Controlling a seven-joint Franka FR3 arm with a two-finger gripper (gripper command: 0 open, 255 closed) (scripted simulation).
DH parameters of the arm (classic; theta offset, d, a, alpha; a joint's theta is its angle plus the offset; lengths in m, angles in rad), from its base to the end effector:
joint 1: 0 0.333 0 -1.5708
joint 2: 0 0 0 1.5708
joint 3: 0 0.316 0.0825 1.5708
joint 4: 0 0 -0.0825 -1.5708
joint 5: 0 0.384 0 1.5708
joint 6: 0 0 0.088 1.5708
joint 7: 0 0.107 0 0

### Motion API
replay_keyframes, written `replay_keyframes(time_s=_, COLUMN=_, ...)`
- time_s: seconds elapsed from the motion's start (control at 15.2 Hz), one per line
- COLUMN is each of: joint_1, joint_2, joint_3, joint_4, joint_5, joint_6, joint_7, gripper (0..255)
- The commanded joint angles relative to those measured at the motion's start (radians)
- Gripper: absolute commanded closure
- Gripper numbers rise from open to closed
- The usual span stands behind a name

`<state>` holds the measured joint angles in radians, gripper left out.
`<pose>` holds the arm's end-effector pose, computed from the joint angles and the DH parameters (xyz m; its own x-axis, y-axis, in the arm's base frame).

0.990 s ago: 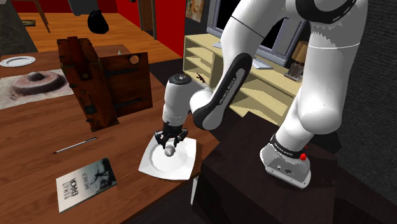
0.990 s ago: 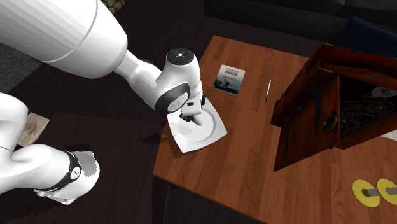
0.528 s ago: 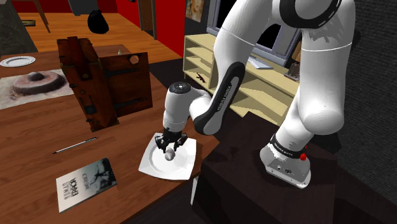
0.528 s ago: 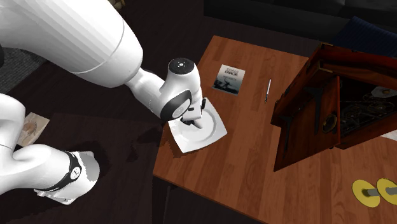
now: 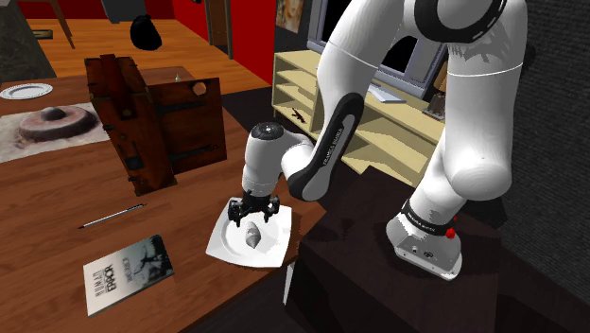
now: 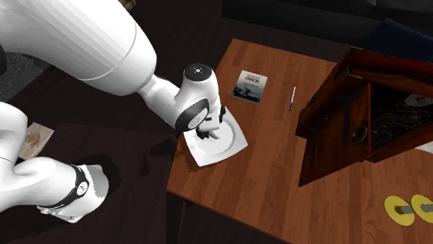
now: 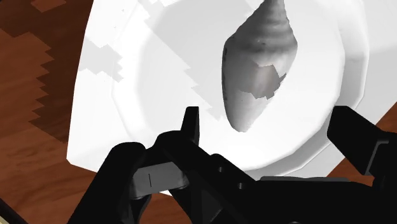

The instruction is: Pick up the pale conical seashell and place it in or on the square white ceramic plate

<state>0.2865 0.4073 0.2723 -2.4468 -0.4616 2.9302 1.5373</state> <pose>0.3887 0.2871 0.1543 0.8464 -0.5310 0.0394 -0.5251 -0.8447 -0.1039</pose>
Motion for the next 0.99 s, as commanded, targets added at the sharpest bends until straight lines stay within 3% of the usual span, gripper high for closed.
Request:
replay_keyframes(time_s=0.0, joint_1=0.000, joint_2=0.000, joint_3=0.000, joint_4=0.000, joint_5=0.000, joint_6=0.000, joint_7=0.000, gripper=0)
replay_keyframes(time_s=0.13, joint_1=0.000, joint_2=0.000, joint_3=0.000, joint_4=0.000, joint_5=0.000, joint_6=0.000, joint_7=0.000, gripper=0)
replay_keyframes(time_s=0.4, joint_1=-0.122, joint_2=-0.150, joint_3=0.150, joint_4=-0.054, joint_5=0.142, joint_6=-0.097, joint_7=-0.111, gripper=0)
replay_keyframes(time_s=0.92, joint_1=-0.119, joint_2=-0.150, joint_3=0.147, joint_4=-0.054, joint_5=0.145, joint_6=-0.097, joint_7=-0.113, gripper=0)
